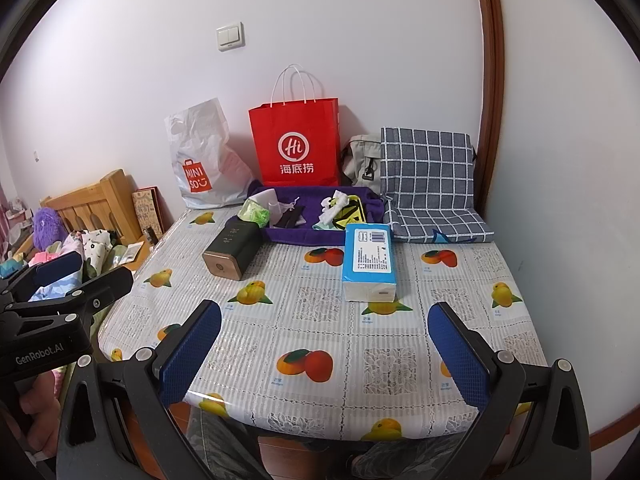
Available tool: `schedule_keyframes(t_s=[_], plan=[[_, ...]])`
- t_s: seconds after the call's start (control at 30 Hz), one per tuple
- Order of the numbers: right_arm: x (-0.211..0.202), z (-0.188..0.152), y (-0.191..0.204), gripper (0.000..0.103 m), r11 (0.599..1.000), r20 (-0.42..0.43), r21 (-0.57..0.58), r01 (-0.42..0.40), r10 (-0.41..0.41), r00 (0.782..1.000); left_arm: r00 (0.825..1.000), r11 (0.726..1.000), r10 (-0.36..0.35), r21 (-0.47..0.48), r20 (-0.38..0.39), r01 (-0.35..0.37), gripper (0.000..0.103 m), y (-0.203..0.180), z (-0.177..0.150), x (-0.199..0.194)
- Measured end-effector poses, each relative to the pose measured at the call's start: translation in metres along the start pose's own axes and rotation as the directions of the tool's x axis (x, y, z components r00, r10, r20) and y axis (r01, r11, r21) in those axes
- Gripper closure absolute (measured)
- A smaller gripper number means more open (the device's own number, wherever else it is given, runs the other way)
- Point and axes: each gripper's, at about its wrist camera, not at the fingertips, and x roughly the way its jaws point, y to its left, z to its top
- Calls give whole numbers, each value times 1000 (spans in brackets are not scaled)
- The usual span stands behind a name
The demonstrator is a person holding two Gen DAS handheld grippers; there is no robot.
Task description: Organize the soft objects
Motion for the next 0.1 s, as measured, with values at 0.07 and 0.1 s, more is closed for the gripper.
schedule_keyframes(t_s=[0.07,0.1], plan=[[-1,1,0,1,1000,2,2,-2,2,1000,1000,1000,3,1,-2,-3,8,0,0,0],[-2,0,1,1,1000,4,3,-2,2,1000,1000,1000,0,3,-1,0,8,0,0,0]])
